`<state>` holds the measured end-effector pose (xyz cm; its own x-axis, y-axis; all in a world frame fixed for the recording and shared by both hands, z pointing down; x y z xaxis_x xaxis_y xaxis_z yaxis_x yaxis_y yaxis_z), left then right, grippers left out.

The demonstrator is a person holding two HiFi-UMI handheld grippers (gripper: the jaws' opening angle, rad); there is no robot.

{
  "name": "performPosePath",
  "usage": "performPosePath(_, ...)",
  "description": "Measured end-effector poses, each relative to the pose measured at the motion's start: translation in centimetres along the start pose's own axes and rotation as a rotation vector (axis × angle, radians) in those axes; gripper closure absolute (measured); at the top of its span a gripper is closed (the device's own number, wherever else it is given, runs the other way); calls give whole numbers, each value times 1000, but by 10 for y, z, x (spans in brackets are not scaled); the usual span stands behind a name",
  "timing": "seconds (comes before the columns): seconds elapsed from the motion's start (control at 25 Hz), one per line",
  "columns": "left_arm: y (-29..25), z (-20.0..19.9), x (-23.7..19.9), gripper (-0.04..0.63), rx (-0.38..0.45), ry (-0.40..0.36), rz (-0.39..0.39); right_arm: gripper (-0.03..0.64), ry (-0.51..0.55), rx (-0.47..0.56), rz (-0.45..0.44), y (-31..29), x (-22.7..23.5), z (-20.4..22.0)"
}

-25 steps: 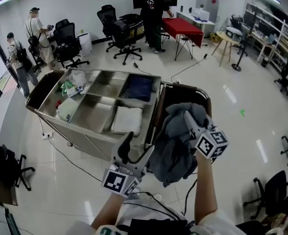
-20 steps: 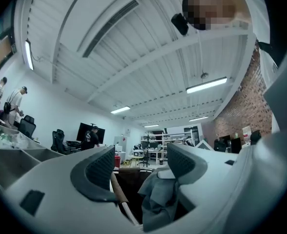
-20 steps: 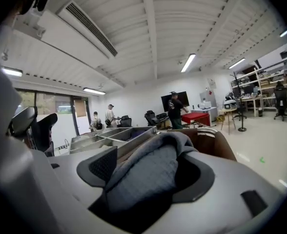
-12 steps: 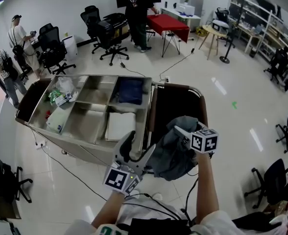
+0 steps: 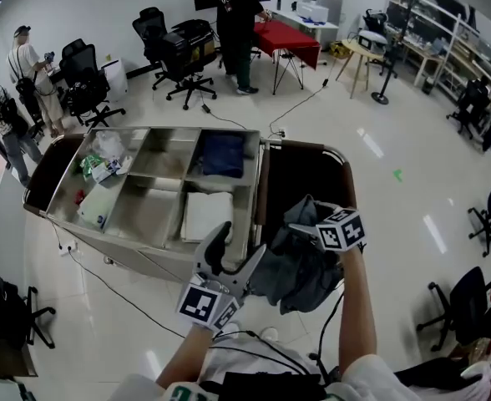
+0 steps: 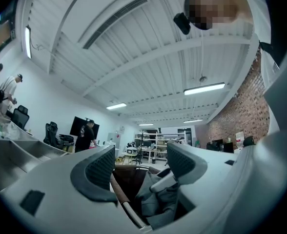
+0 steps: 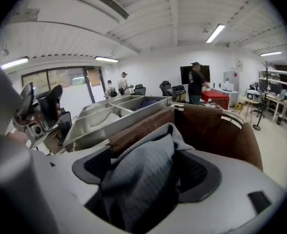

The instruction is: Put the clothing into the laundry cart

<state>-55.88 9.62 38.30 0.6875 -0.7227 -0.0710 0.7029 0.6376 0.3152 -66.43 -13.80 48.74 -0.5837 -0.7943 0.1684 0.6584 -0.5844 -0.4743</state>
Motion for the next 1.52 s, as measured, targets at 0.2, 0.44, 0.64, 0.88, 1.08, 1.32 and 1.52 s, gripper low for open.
performPosePath(0.2,2,2,-3,275,2,6,2,160,48,30,-28,43,-11,-1)
performPosePath(0.44,-1,5,-6,275,6,7,11,166,52,502,108,95,-26,-33)
performPosePath(0.64,-6,7,-5,275,1,-22,23,169,110,789,310,123,-52,-39)
performPosePath(0.88,-11,5,0,275,-49,-102,0,173,63,825,513,133,-76,-20)
performPosePath(1.08,-5,17,-6,275,-90,-146,-37,187,28,810,639,138,-82,-7)
performPosePath(1.32,-4,22,-11,275,-97,-176,-25,189,67,770,617,134,-86,-10)
performPosePath(1.52,-6,12,-8,275,-84,-126,-32,189,92,759,602,128,-94,-11)
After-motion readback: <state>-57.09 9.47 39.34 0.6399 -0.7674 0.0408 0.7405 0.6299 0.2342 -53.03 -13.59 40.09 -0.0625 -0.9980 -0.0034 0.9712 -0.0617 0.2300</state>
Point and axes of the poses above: the fingertips, and each gripper's own axes: y backward along the fingers, x to its right, z out of its underside, the point moved 6 cm from there along y, backward along the fingers, and after that the axes turned 8 degrees about x, right-handed, at the moved point
